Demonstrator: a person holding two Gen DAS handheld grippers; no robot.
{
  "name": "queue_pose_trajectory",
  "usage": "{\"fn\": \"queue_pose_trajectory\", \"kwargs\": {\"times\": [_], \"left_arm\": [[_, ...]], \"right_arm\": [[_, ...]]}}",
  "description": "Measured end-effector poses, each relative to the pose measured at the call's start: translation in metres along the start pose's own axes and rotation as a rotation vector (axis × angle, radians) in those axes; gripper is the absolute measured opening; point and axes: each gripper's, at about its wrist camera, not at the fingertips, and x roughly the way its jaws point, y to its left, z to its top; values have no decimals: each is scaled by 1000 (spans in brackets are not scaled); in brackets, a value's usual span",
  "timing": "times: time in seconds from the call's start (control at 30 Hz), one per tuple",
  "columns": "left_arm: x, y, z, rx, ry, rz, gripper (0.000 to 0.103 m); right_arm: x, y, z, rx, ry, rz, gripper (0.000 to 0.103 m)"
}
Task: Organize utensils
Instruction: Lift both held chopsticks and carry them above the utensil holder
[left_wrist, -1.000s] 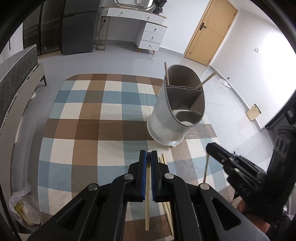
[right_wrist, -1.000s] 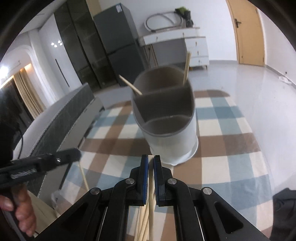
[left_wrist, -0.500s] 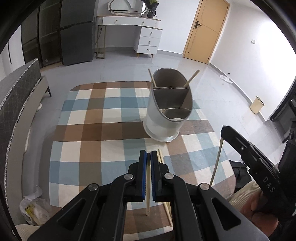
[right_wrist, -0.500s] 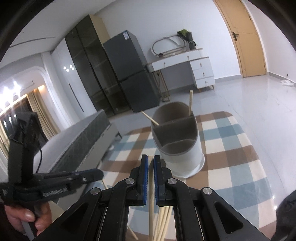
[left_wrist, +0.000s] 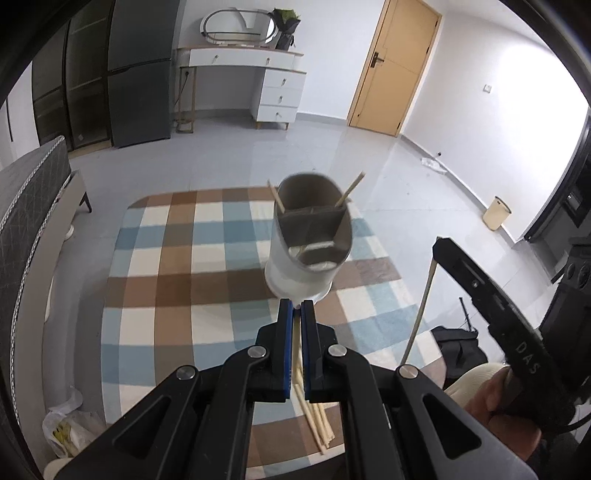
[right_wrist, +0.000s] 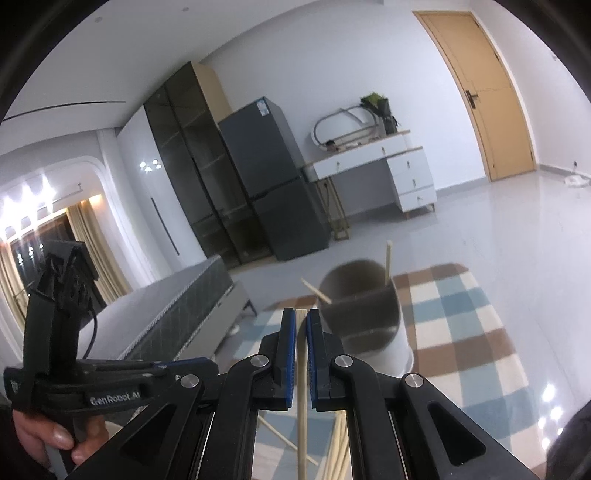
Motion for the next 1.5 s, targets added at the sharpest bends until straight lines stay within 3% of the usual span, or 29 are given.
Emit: {"fn": "queue_pose_trajectory", "kwargs": {"times": [0.23,0.53,0.83,1.17,1.5], "left_arm": [[-20,-13,32,40,-50,-23,0],[-49,-28,94,88,-154,-71,0],[-33,-30,144,136,-208,-64,0],[31,-10,166,119,-174,-57,0],[66,-4,157,114,-139,-46,0]], "right_arm": [[3,-4,33,-28,-58,-7,5],[20,-1,99,-64,-166,-8,5],[68,-12,143,-35,-249,-64,5],[122,-67,134,116,-267,-111,5],[142,-82,112,93,-293,-157,5]]}}
